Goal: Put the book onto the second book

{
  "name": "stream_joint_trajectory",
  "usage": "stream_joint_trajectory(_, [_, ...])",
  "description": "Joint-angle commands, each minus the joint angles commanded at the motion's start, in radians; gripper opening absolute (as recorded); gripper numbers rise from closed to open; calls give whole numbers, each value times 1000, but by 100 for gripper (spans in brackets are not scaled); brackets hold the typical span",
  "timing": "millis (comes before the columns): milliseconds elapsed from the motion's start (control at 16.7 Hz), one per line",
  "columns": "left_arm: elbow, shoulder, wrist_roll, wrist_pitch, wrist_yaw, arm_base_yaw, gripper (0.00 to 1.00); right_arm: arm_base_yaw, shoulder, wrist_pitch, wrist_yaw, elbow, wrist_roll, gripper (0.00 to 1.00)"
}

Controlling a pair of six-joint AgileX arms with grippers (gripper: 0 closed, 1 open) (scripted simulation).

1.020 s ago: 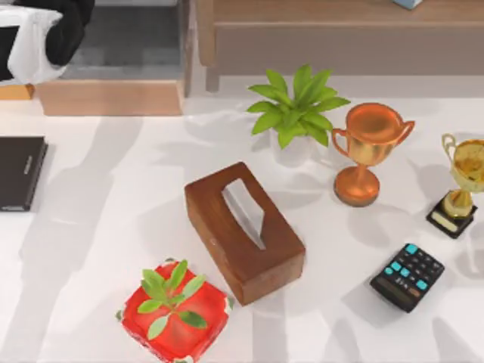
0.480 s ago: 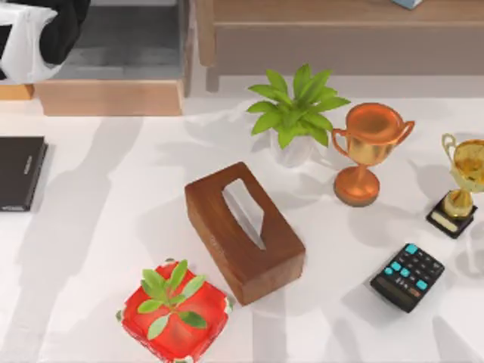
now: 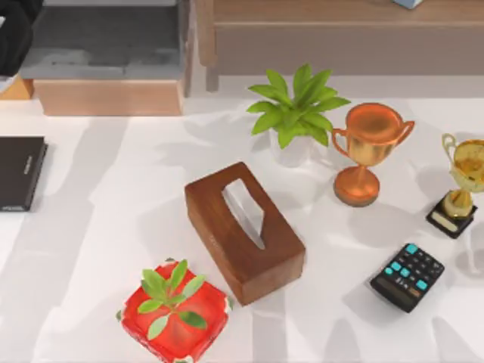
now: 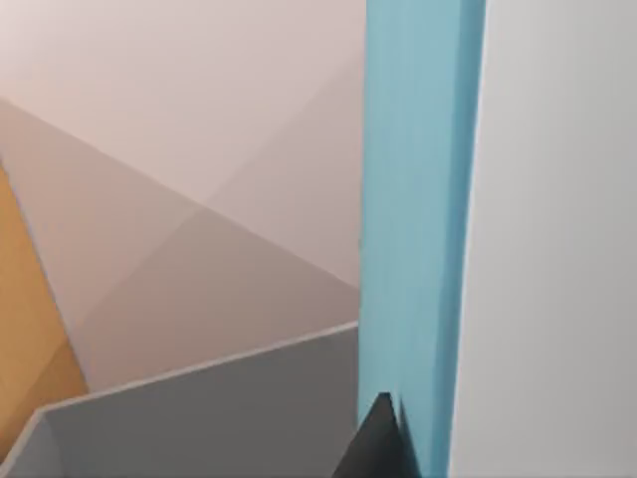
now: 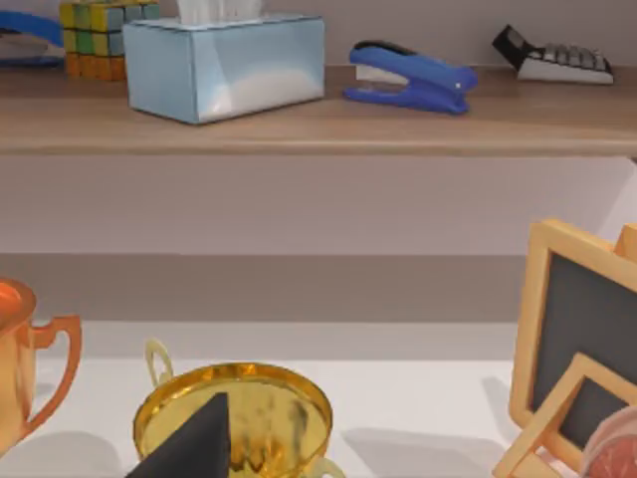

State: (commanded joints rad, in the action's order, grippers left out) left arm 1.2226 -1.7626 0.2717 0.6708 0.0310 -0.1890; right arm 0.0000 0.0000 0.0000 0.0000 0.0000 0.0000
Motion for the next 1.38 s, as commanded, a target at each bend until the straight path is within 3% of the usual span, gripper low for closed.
stream_joint_trajectory(420, [-316,306,607,79,-267,194,0,0,0,0,0,0,0,100])
stream_joint_trajectory(660, [-492,374,978,52,-372,356,0,0,0,0,0,0,0,100])
stream_joint_trajectory(1020, [-653,235,1411,-72,-428,554,0,0,0,0,0,0,0,100])
stream_joint_trajectory(1380, [-681,113,1546,-140,-425,603,0,0,0,0,0,0,0,100])
